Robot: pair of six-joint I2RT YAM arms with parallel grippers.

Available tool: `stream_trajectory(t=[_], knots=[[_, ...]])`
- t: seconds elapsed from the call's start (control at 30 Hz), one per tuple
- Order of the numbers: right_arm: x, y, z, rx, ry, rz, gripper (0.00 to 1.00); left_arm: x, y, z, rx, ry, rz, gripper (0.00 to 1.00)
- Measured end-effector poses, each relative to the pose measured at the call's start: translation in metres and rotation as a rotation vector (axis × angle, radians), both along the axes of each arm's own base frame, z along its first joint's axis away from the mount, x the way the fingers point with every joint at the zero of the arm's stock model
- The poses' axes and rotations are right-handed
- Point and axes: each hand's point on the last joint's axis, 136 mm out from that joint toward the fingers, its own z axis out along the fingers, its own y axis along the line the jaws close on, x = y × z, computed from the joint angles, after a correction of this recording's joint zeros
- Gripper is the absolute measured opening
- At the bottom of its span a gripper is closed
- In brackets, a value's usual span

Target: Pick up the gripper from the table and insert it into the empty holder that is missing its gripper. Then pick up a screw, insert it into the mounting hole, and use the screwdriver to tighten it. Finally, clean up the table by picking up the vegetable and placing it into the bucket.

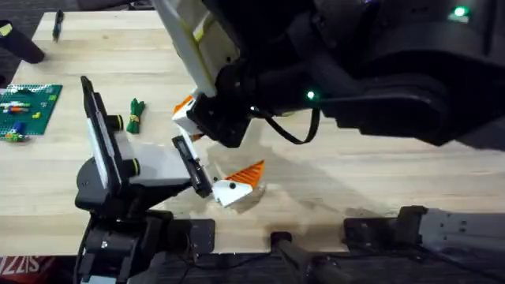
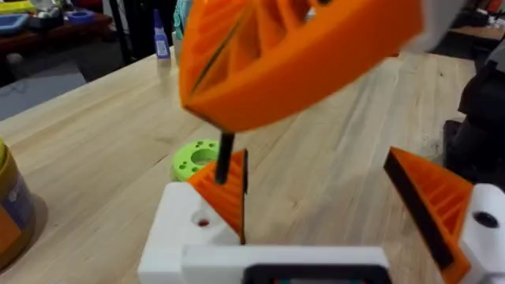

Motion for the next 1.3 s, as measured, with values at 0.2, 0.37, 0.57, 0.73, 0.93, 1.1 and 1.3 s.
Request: stream_trajectory(t=[0.2, 0.37, 0.57, 0.73, 0.93, 1.1, 1.3], knots=[[-0.001, -0.004, -0.003, -0.024, 0.002, 0.003, 0.007, 0.0, 0.0, 0.0, 0.0, 0.0, 0.0, 0.986], [0.001, -0.001, -0.006, -0.03, -0.002, 0.0, 0.007, 0.0, 0.0, 0.0, 0.0, 0.0, 0.0, 0.986], [0.007, 0.0, -0.018, -0.064, -0.006, -0.018, 0.007, 0.0, 0.0, 0.0, 0.0, 0.0, 0.0, 0.985], [0.01, -0.001, -0.018, -0.069, -0.015, -0.029, 0.007, 0.0, 0.0, 0.0, 0.0, 0.0, 0.0, 0.986], [0.01, -0.001, -0.018, -0.071, -0.014, -0.03, 0.007, 0.0, 0.0, 0.0, 0.0, 0.0, 0.0, 0.986], [0.011, -0.002, -0.019, -0.075, -0.014, -0.033, 0.007, 0.0, 0.0, 0.0, 0.0, 0.0, 0.0, 0.986], [0.011, -0.001, -0.024, -0.084, -0.009, -0.033, 0.007, 0.0, 0.0, 0.0, 0.0, 0.0, 0.0, 0.985]])
